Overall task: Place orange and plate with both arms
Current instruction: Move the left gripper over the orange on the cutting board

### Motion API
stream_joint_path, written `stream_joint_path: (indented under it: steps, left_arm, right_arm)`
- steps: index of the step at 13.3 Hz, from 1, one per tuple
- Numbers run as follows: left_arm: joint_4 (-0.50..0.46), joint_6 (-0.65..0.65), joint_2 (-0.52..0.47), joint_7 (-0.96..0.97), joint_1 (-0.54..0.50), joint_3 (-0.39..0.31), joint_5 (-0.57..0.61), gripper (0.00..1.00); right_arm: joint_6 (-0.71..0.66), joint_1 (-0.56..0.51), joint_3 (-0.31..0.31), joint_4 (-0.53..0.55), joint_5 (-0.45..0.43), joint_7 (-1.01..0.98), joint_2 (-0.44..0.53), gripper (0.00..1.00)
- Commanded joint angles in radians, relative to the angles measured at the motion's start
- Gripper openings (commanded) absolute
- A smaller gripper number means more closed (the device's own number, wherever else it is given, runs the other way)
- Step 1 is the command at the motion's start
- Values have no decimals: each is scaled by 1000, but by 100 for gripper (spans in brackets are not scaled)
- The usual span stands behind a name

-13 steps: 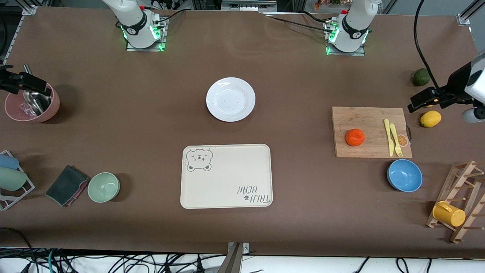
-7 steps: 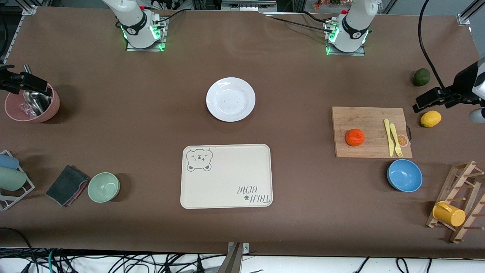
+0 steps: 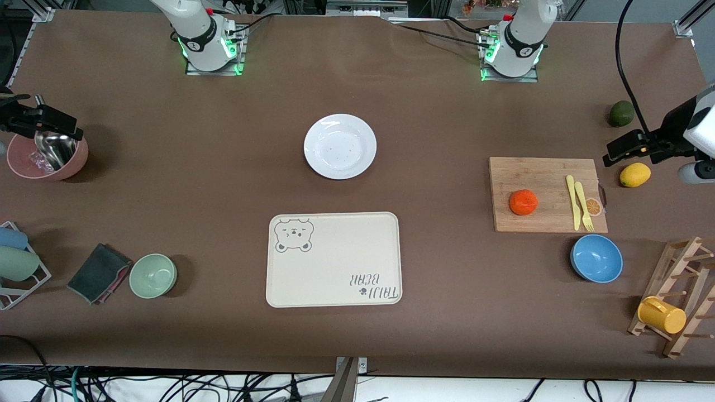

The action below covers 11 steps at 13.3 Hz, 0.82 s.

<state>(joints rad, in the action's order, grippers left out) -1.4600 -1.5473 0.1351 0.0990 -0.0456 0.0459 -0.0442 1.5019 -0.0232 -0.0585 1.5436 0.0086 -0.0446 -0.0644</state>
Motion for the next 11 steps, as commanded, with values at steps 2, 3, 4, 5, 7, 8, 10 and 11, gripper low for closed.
stream_joint_path:
  steps: [2, 3, 4, 5, 7, 8, 10, 11]
  left_arm:
    - [21, 24, 9, -22, 4, 3, 18, 100]
    - [20, 32, 6, -21, 4, 5, 18, 100]
    - [21, 39, 8, -22, 4, 5, 18, 100]
    - [15, 41, 6, -24, 4, 6, 18, 100]
    - [-3, 44, -12, -25, 7, 3, 18, 100]
    - [-46, 39, -46, -25, 7, 5, 18, 100]
    - [-124, 0, -68, -24, 7, 3, 17, 100]
    - [-182, -51, -95, -22, 7, 2, 17, 100]
  right_arm:
    - [-23, -1, 0, -20, 4, -8, 0, 100]
    - [-23, -1, 2, -22, 2, -8, 0, 100]
    - [-25, -1, 2, -20, 2, -8, 0, 100]
    - [-29, -1, 2, -22, 2, -8, 0, 100]
    - [-31, -1, 2, -20, 2, -8, 2, 100]
    - [-31, -1, 0, -22, 2, -8, 0, 100]
    - [-31, -1, 0, -20, 2, -8, 2, 100]
    - [-31, -1, 0, -20, 2, -8, 0, 100]
